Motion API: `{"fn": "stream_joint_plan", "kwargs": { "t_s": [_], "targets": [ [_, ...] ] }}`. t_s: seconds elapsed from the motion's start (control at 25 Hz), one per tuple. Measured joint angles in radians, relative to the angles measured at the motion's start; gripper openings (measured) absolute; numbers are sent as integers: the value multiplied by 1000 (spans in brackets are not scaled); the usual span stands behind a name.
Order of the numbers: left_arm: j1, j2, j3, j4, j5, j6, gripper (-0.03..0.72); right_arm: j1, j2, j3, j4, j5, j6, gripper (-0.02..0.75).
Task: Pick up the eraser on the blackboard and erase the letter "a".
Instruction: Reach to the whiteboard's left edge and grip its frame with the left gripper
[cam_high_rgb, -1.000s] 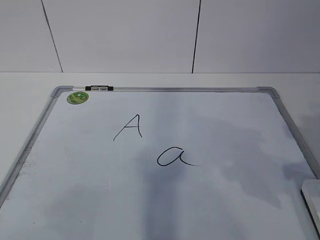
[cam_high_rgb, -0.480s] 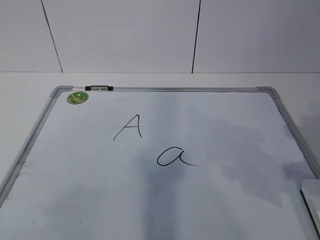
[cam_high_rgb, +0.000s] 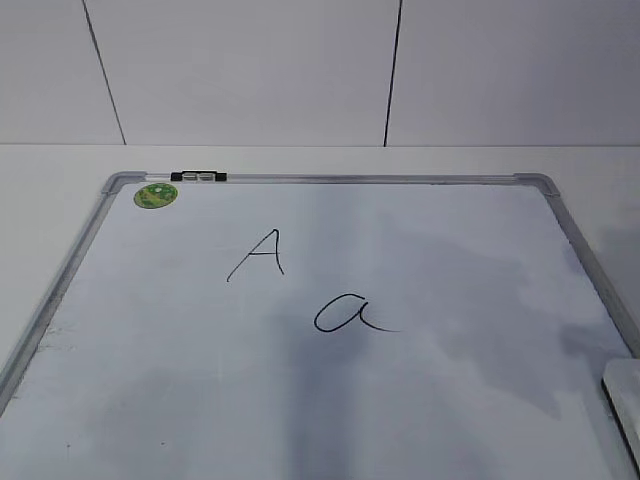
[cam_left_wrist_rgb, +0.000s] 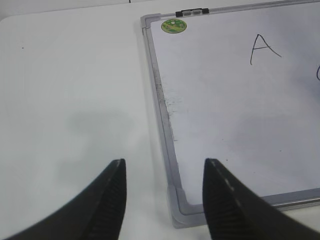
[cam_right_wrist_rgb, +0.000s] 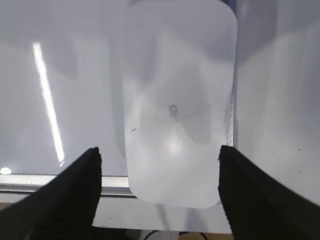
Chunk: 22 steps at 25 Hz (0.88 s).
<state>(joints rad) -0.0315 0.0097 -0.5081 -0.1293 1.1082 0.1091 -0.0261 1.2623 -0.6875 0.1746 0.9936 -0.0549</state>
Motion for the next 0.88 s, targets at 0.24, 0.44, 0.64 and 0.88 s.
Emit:
{"fn": "stream_joint_plan", "kwargs": {
  "t_s": [0.24,0.44,0.64,0.88],
  "targets": [
    [0,0,0,0,0,0,371,0,13,0,-31,44,15,575],
    [0,0,0,0,0,0,371,2,13,-2,-41,59,25,573],
    [0,0,0,0,0,0,371,27,13,-11,-70,76,60,572],
    [0,0,0,0,0,0,371,115,13,-19,-116,67,159,572]
  ]
}}
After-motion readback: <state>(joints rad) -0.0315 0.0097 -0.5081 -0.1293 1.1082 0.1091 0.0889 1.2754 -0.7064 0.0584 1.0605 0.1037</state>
